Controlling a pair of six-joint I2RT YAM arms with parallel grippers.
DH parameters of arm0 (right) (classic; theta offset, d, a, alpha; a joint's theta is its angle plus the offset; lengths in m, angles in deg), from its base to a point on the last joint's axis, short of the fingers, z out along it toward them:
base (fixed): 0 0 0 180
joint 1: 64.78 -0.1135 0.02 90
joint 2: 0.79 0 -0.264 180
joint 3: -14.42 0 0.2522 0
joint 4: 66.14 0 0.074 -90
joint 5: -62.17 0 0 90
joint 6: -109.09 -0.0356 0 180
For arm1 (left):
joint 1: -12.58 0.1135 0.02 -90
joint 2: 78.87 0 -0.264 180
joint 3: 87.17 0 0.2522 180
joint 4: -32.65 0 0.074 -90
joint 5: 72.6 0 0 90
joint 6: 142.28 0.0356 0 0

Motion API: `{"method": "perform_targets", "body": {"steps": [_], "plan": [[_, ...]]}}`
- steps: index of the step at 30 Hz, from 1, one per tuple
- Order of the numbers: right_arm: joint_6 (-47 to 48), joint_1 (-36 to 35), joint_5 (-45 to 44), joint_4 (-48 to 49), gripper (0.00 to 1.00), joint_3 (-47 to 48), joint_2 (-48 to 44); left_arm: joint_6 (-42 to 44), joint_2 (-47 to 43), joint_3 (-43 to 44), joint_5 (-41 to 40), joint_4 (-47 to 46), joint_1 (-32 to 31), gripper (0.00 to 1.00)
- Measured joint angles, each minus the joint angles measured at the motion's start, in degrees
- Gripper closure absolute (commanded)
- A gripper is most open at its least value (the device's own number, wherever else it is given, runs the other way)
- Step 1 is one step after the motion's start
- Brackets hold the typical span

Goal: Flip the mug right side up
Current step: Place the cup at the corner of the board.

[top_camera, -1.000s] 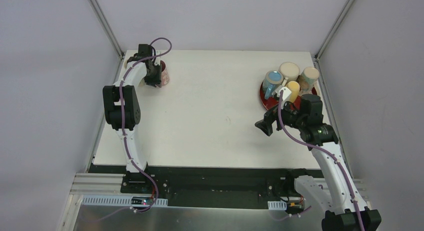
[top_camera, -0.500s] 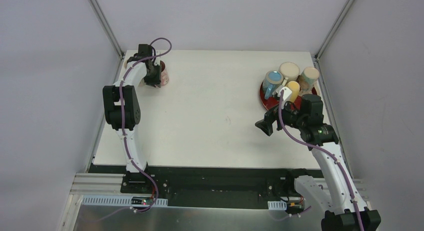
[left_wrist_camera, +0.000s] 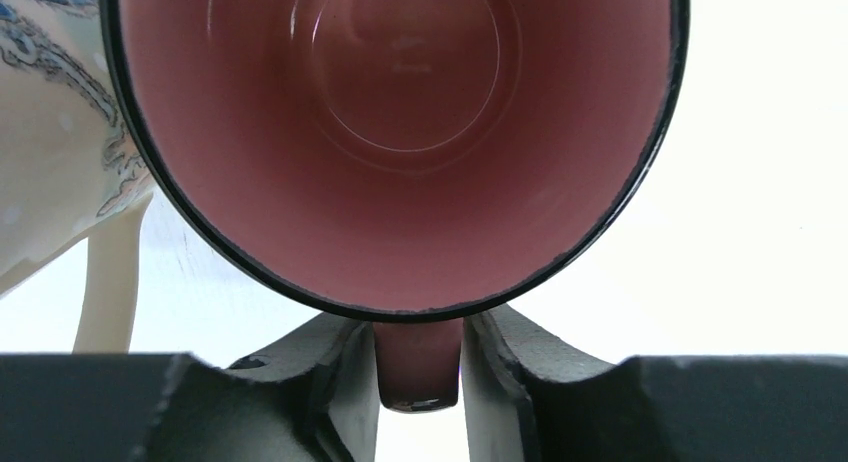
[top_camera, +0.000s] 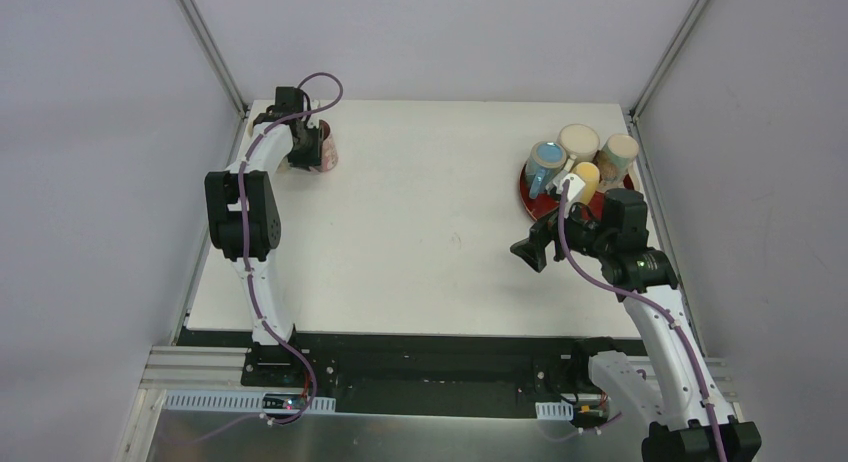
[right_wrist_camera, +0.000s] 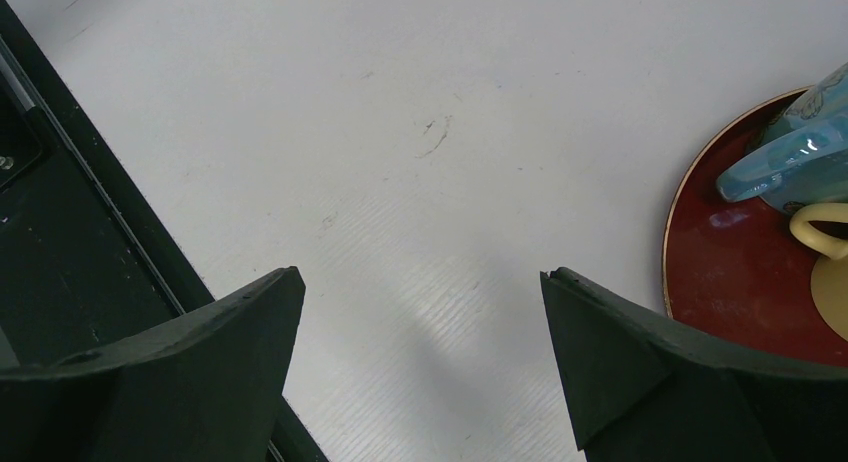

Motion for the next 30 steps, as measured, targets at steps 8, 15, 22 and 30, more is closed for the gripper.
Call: {"method": "perform_targets", "body": {"steps": [8,15,22,30], "plan": [[-0.2,0.2,0.3,0.0,0.01,0.0,0.0,0.2,0.0,0.0,-0.1,-0.5,0.0,0.41],[-0.2,0.3,0.4,0.0,0.01,0.0,0.0,0.3,-0.1,0.0,0.0,-0.5,0.0,0.16],[-0.2,0.3,0.5,0.0,0.01,0.0,0.0,0.2,-1.4,0.0,0.1,-0.3,0.0,0.01],[-0.2,0.3,0.4,0.0,0.01,0.0,0.0,0.2,-7.4,-1.3,1.7,0.0,-0.1,0.01]]}}
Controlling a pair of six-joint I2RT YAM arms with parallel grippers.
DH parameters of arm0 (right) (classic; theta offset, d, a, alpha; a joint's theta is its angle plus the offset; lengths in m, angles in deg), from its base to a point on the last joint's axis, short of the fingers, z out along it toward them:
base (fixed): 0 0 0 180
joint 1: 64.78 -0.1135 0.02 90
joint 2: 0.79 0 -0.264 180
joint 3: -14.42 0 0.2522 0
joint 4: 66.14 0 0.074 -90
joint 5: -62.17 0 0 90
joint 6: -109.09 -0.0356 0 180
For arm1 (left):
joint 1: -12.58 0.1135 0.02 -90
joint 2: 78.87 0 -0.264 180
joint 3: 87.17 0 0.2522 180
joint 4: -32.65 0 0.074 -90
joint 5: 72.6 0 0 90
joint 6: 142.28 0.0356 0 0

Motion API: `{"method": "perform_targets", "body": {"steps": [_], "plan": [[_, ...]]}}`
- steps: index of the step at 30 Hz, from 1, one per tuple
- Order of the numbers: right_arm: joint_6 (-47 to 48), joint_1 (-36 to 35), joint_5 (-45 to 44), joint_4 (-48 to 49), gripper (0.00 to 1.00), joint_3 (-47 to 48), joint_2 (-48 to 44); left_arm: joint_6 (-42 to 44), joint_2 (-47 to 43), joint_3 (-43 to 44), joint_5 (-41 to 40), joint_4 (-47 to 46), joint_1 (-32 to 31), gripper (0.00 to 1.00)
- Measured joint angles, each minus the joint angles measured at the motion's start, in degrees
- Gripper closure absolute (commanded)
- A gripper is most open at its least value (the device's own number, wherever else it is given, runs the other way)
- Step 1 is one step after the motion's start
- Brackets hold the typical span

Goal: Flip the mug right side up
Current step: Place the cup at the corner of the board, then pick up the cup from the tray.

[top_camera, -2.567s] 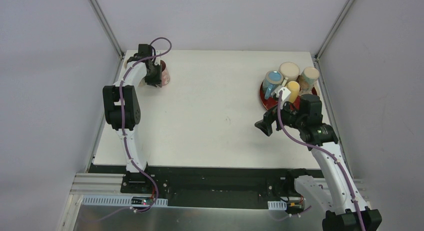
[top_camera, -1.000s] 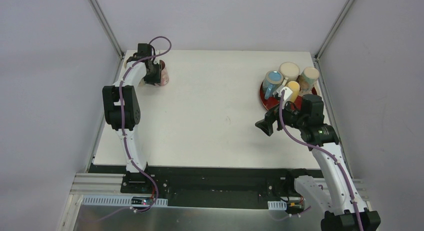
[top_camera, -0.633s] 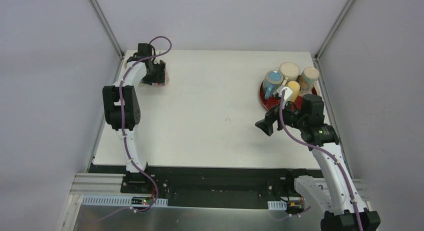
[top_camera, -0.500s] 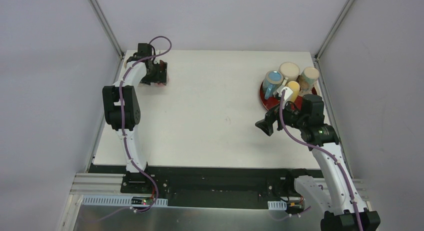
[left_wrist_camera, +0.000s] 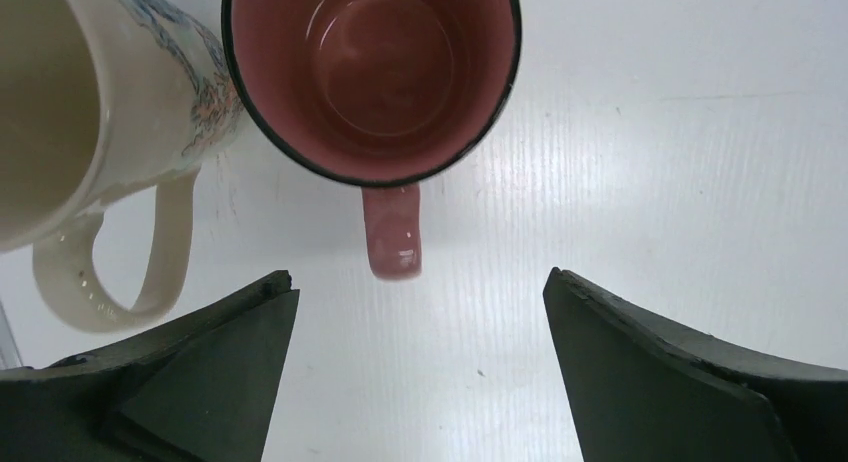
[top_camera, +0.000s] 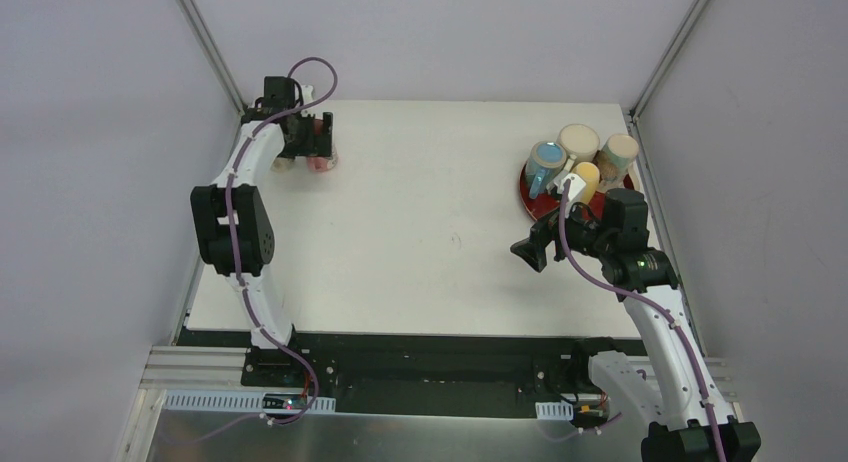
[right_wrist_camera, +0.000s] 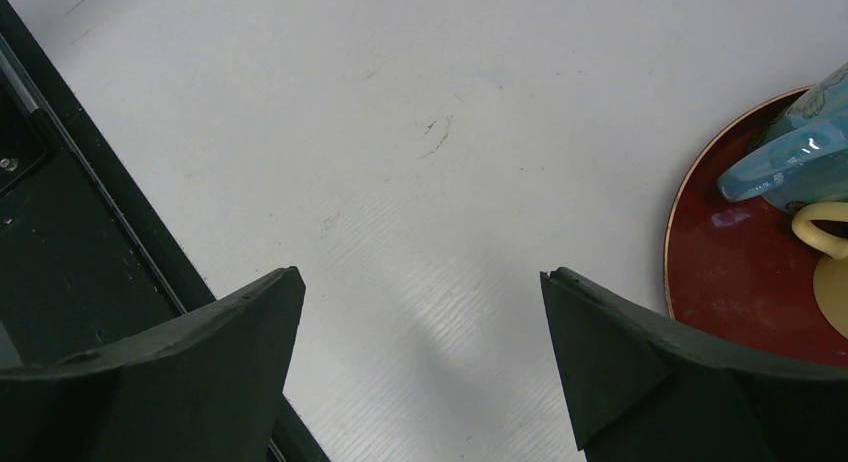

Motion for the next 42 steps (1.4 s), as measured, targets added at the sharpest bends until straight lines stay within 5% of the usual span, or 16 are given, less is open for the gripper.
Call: {"method": "perform_targets", "body": {"steps": [14,26,42], "plan": [[-0.9,0.0,-2.5,-0.2,0.01,0.4,0.8,2.3,-16.5,-9.7,2.9,1.2,-7.7,0.01],[0.2,1.1,-18.8,-2.8,0.01,9.6,10.3,8.6,-31.4,-21.4,11.1,2.3,-9.9,0.01],[0.5,24.4,-18.8,-7.9,0.01,33.9,36.0,15.8,-38.5,-32.3,13.7,3.0,-8.3,0.01]]}}
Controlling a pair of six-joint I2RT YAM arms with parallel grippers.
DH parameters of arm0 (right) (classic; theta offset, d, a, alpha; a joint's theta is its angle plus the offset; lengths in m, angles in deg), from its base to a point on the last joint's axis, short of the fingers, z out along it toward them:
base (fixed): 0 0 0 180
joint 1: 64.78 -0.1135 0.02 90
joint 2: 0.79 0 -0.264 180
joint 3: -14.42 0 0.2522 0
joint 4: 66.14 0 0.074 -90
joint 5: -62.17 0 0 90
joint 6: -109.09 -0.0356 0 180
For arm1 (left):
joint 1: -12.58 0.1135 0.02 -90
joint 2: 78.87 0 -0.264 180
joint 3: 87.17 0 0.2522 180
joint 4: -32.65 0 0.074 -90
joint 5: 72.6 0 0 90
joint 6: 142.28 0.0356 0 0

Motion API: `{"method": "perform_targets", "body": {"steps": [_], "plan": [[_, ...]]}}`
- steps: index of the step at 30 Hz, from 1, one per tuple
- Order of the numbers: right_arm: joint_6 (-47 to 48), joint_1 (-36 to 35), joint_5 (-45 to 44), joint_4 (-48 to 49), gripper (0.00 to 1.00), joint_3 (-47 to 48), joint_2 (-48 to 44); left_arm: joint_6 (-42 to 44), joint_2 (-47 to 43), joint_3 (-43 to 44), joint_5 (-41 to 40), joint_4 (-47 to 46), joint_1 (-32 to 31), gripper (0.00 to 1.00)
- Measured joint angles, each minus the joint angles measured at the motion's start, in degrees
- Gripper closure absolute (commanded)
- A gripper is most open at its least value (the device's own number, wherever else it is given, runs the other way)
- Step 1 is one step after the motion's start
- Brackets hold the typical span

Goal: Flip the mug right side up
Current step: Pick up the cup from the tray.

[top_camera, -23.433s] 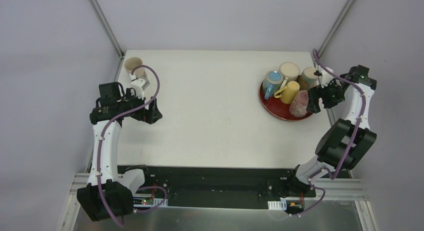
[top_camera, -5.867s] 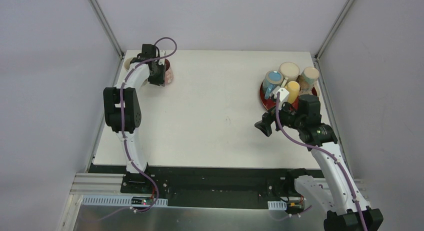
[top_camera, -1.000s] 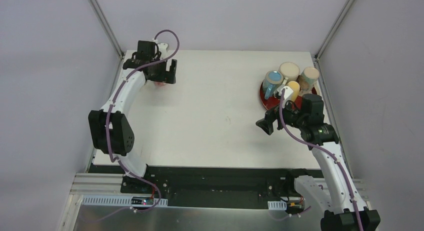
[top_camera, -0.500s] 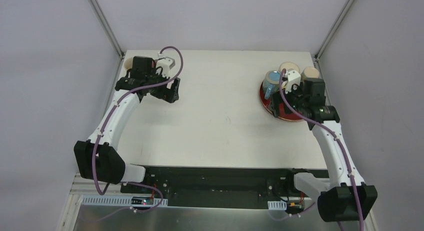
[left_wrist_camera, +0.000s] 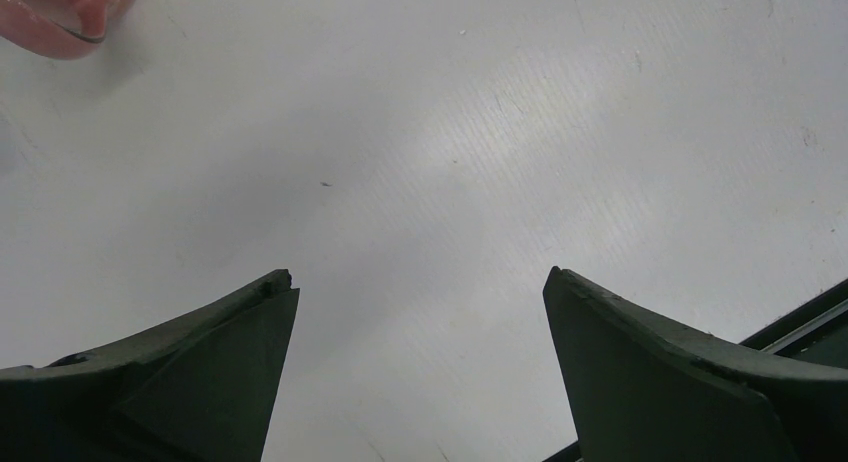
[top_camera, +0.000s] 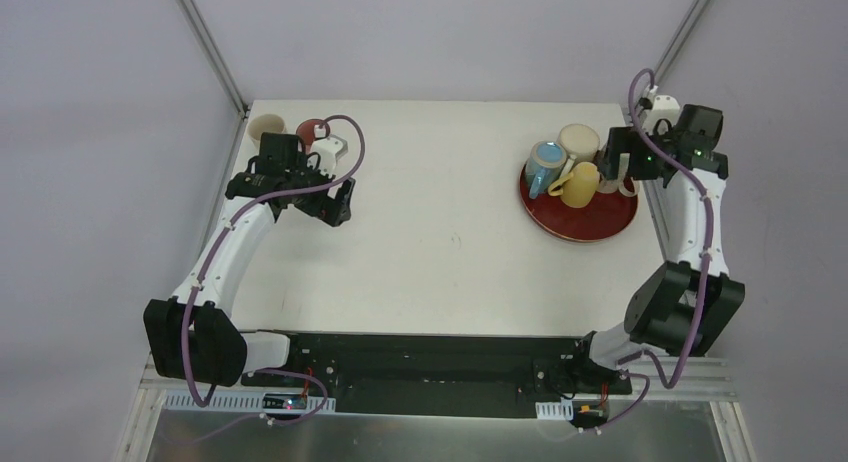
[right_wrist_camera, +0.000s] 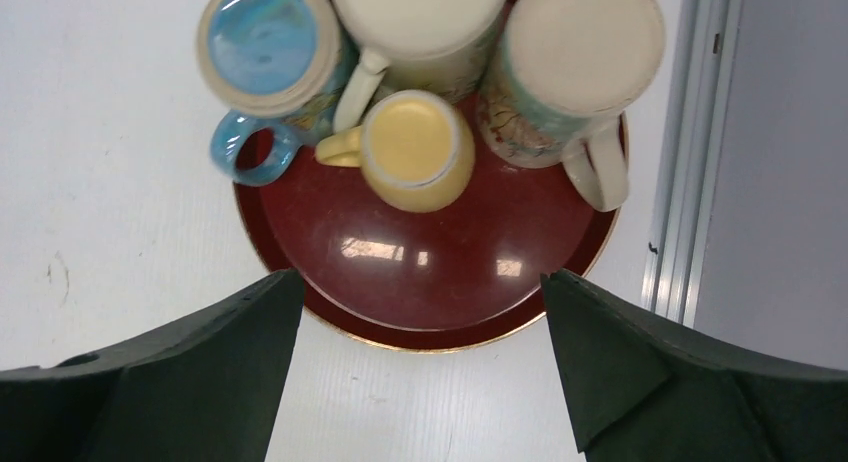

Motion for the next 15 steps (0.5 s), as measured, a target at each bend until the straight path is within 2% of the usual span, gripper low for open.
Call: {"method": "perform_targets", "body": {"steps": [15], "plan": [[2.8,11.5,11.4,-9.3,0.01,21.9,24.8,2.6,-0.2,-0.7,0.4,1.2,2.1,0.01]]}}
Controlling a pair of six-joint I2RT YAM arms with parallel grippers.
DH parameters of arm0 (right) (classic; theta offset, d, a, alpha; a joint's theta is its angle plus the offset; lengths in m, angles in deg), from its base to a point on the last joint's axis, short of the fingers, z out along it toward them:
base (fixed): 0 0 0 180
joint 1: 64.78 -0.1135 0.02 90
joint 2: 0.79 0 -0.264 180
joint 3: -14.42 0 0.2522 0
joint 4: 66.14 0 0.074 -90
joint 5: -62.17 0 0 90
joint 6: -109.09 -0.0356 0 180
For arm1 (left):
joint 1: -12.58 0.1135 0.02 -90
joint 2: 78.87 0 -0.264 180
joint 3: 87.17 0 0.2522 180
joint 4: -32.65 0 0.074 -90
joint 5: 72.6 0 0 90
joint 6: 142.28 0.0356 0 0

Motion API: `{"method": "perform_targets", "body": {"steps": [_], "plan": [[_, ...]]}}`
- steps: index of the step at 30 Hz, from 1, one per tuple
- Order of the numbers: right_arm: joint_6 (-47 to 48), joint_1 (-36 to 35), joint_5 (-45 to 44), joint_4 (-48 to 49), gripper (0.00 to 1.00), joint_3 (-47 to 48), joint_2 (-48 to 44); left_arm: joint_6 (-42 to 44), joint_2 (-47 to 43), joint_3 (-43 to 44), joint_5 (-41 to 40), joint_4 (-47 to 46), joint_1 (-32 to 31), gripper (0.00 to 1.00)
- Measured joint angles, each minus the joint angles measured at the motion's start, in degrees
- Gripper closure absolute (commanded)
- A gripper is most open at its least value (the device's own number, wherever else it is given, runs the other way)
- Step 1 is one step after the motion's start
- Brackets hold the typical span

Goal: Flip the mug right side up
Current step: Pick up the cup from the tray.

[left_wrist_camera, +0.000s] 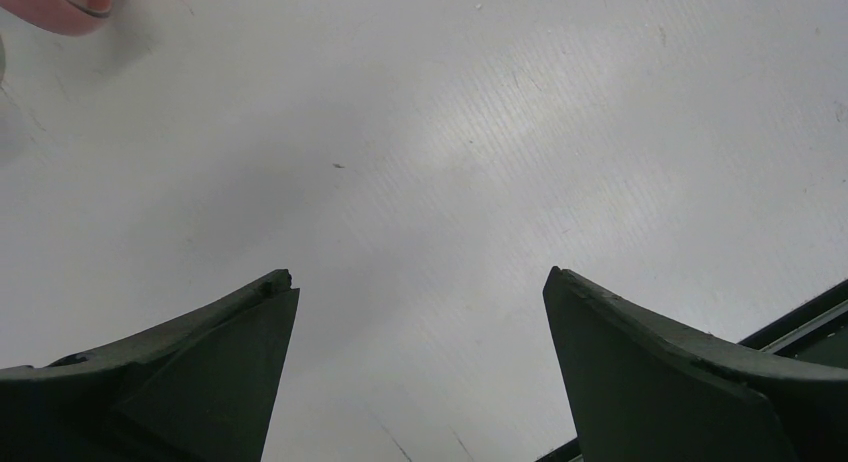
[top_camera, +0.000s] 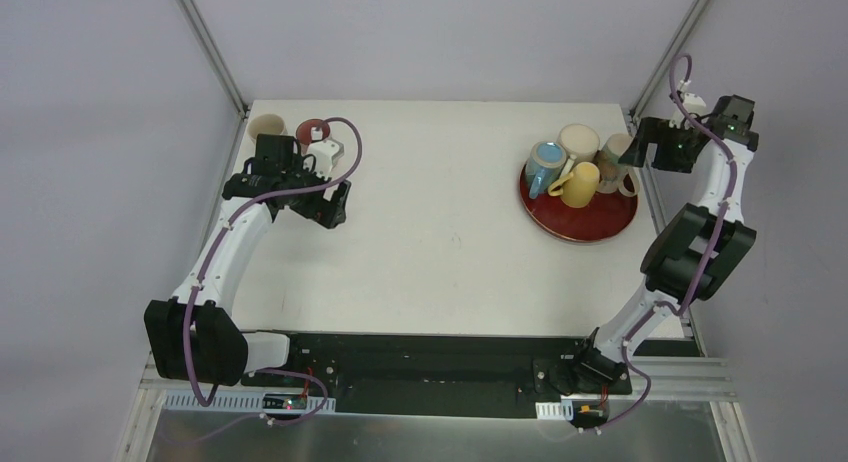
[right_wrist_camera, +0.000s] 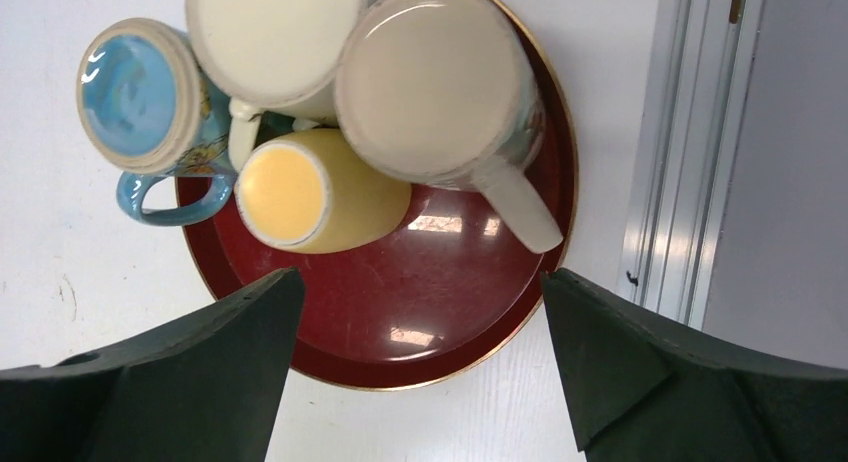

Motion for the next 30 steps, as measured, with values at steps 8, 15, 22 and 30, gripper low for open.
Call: {"method": "perform_targets", "body": {"steps": [8,15,22,30], "plan": [[3.5,1.9,3.5,-6.8,0.01,11.8,11.1,2.4,-0.3,2.3,0.1,2.9,0.0,0.01],[8.4,2.0,6.2,-14.3,0.01,21.0,19.0,2.7,-1.5,4.0,0.9,4.3,0.0,0.01],[13.5,2.5,8.4,-20.0,0.06,26.1,23.8,2.9,-1.9,4.0,1.0,4.8,0.7,0.01],[19.4,2.3,9.6,-25.5,0.03,29.8,24.7,2.7,-1.9,4.0,1.5,5.0,1.6,0.01]]}}
